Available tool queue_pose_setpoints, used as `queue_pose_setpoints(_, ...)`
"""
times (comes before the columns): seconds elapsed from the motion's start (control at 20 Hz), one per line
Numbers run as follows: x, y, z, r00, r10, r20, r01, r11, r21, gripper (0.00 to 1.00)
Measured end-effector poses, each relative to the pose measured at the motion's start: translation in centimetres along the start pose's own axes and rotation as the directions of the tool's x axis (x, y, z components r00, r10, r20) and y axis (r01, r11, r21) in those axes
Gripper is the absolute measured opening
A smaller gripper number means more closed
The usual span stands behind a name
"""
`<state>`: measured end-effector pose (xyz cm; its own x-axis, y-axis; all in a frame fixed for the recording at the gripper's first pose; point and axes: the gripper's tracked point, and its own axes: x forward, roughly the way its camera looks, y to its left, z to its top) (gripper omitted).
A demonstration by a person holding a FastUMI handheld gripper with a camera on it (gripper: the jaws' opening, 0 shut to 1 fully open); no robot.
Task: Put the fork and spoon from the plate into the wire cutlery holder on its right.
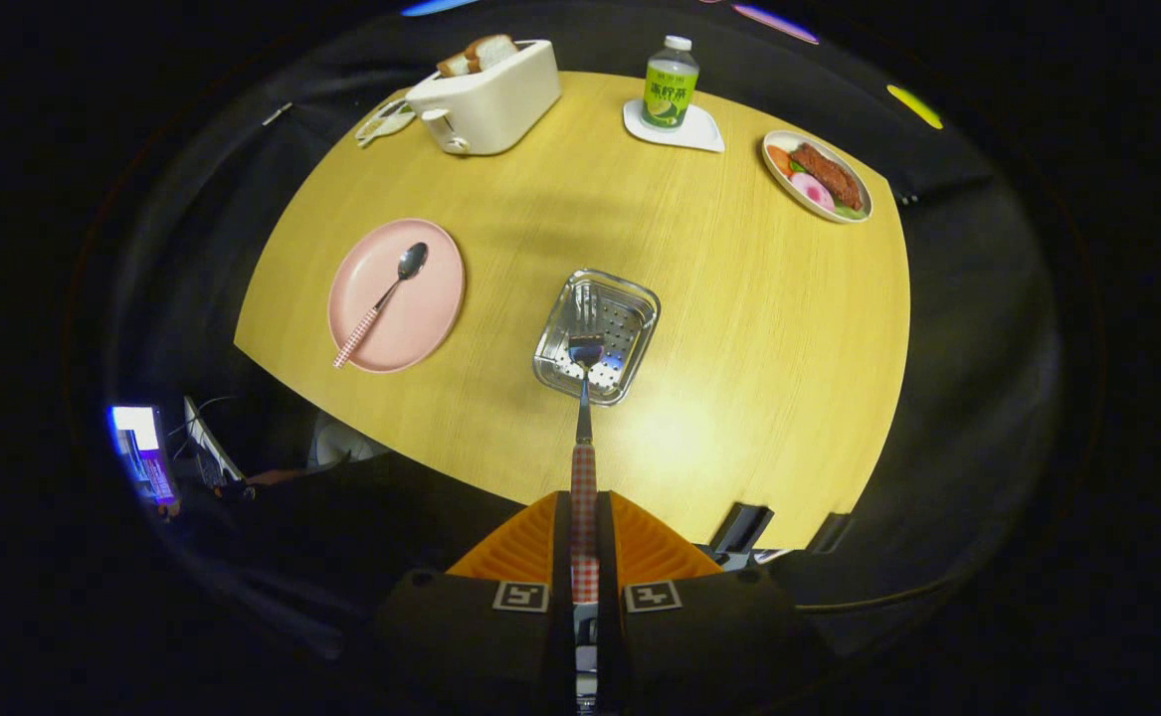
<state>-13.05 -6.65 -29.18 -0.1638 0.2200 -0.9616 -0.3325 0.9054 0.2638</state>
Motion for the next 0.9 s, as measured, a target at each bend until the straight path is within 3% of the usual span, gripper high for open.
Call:
queue_pose_setpoints(0.2, 1.3, -0.5, 0.1, 0.991, 0.000, -0.131, -0.002, 1.000, -0.018, 0.13)
queue_pose_setpoints(0.6, 4.5, -0.7, 2.1, 0.941, -0.026, -0.338, 0.014, 0.999, -0.038, 0.13)
queue_pose_setpoints(0.9, 6.5, -0.6, 4.4, 0.931, -0.026, -0.364, 0.022, 1.000, -0.014, 0.13)
